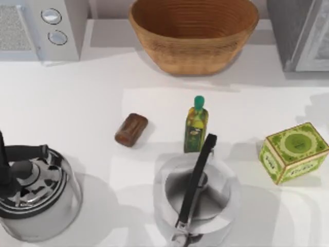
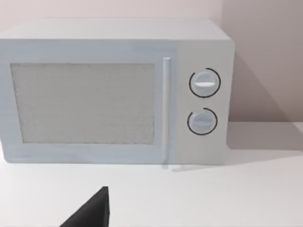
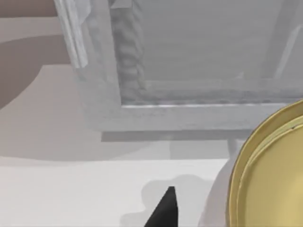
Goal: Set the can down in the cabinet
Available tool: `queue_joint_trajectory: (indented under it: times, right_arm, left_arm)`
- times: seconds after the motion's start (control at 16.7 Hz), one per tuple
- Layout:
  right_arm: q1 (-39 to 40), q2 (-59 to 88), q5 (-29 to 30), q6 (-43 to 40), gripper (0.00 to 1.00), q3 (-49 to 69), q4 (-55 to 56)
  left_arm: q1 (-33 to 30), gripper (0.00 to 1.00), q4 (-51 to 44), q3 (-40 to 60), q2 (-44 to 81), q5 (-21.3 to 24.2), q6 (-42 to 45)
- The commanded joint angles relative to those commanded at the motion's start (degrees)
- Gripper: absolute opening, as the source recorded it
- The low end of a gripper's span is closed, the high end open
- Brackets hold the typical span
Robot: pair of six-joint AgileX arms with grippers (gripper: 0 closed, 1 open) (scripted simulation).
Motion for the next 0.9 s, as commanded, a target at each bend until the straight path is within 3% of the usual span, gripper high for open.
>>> queue_joint_trajectory:
  times: [0.9]
  right_arm:
    - [5.3,-64.3,3.9,0.9,0.00,-33.1,-4.5]
  left_arm:
    - [0.0,1.00,0.0,0.0,0.0,0.0,0.0]
